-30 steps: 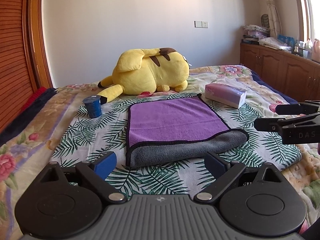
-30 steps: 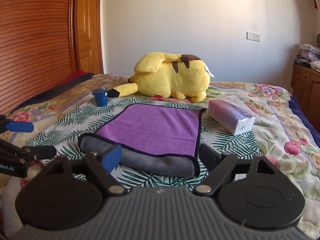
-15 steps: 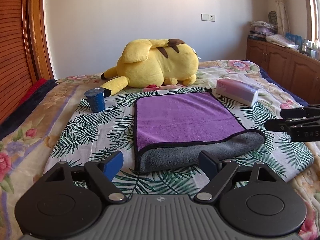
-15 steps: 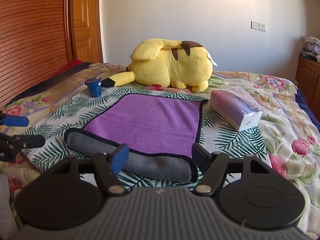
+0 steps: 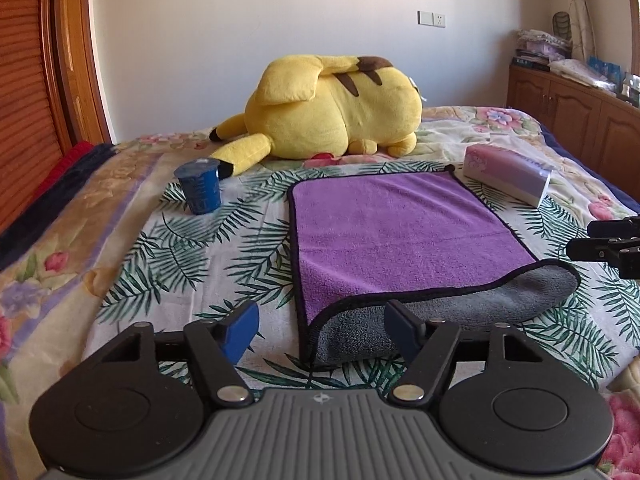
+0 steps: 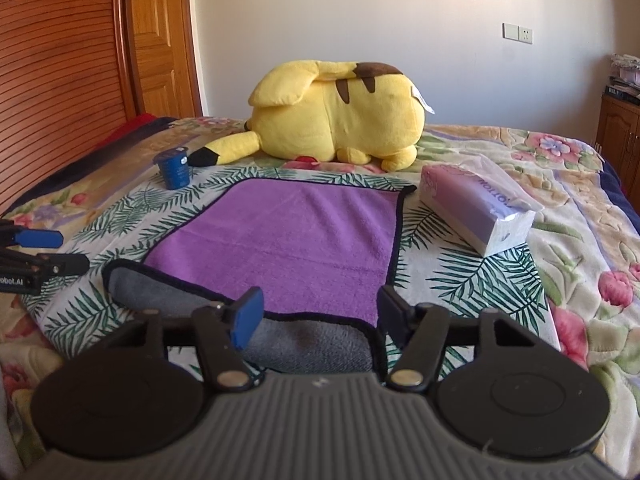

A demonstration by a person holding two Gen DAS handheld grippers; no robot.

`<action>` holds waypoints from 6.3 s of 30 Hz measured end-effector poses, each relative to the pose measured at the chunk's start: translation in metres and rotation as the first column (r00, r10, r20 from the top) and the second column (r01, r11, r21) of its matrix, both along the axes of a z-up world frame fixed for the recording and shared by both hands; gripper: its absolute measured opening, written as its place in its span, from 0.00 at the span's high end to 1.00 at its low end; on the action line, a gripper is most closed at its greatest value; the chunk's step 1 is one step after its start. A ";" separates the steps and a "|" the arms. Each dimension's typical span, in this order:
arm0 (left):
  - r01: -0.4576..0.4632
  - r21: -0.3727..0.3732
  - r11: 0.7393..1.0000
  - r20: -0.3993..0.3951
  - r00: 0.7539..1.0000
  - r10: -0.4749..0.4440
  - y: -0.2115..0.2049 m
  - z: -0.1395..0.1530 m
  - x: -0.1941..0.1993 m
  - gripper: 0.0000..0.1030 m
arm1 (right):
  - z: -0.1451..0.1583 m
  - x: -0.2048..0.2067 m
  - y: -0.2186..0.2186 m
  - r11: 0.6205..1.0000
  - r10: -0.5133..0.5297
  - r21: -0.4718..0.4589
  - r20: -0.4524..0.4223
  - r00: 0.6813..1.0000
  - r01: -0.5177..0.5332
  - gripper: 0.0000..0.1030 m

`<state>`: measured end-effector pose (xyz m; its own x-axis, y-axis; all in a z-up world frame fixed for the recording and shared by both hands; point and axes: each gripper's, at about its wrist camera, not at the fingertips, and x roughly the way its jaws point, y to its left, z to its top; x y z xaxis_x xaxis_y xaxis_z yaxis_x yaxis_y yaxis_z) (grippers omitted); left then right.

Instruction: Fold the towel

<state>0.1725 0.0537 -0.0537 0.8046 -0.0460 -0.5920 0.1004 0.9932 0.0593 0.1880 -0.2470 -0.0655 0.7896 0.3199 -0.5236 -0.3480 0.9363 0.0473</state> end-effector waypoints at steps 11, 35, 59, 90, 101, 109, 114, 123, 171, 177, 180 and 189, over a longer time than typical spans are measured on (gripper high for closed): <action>0.028 0.025 0.999 -0.042 0.999 -0.027 0.004 -0.018 0.029 0.62 | -0.014 0.023 -0.002 1.000 -0.002 -0.004 -0.047 0.999 0.002 0.46; 0.042 -0.004 0.999 -0.126 0.991 -0.042 0.009 -0.042 0.039 0.86 | -0.044 0.055 -0.027 0.999 -0.005 0.045 -0.282 0.959 0.018 0.52; 0.072 -0.027 0.997 -0.117 0.990 -0.075 0.006 -0.043 0.037 1.00 | -0.033 0.052 -0.030 0.997 0.061 0.057 -0.321 0.945 -0.045 0.89; 0.134 -0.043 0.990 0.088 0.988 -0.130 0.003 0.011 0.040 1.00 | 0.006 0.043 -0.026 0.992 0.085 0.094 -0.013 0.996 -0.084 0.96; 0.148 -0.032 0.988 0.120 0.982 -0.144 0.001 0.023 0.045 1.00 | 0.019 0.050 -0.021 0.992 0.098 0.074 0.057 0.994 -0.102 0.96; 0.156 -0.027 0.987 0.132 0.980 -0.151 0.001 0.030 0.054 1.00 | 0.027 0.054 -0.021 0.992 0.102 0.070 0.096 0.990 -0.109 0.96; 0.165 -0.018 0.986 0.157 0.975 -0.160 -0.001 0.038 0.060 1.00 | 0.033 0.054 -0.020 0.993 0.095 0.054 0.132 0.987 -0.102 0.96; 0.183 0.023 0.983 0.180 0.966 -0.184 0.002 0.056 0.070 1.00 | 0.044 0.061 -0.014 0.995 0.092 0.016 0.180 0.979 -0.097 0.96; 0.064 0.069 0.996 0.234 0.969 -0.078 0.005 0.035 0.206 1.00 | 0.027 0.191 0.013 0.981 0.078 -0.192 0.275 0.958 -0.025 0.97; 0.062 0.083 0.995 0.203 0.976 -0.078 -0.002 0.014 0.227 1.00 | 0.007 0.204 0.014 0.980 0.061 -0.197 0.243 0.968 -0.012 0.97; 0.060 0.051 0.997 0.181 0.981 -0.068 -0.001 0.004 0.236 1.00 | -0.008 0.211 0.015 0.978 0.054 -0.208 0.221 0.974 -0.007 0.97; 0.046 0.078 0.996 0.110 0.992 -0.054 -0.003 -0.030 0.257 1.00 | -0.040 0.224 0.014 0.976 0.036 -0.216 0.166 0.986 0.001 0.97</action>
<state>0.4296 0.0510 -0.0837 0.8638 -0.0468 -0.5017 0.1386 0.9793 0.1474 0.4122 -0.2325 -0.1056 0.8672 0.2291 -0.4421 -0.3502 0.9117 -0.2146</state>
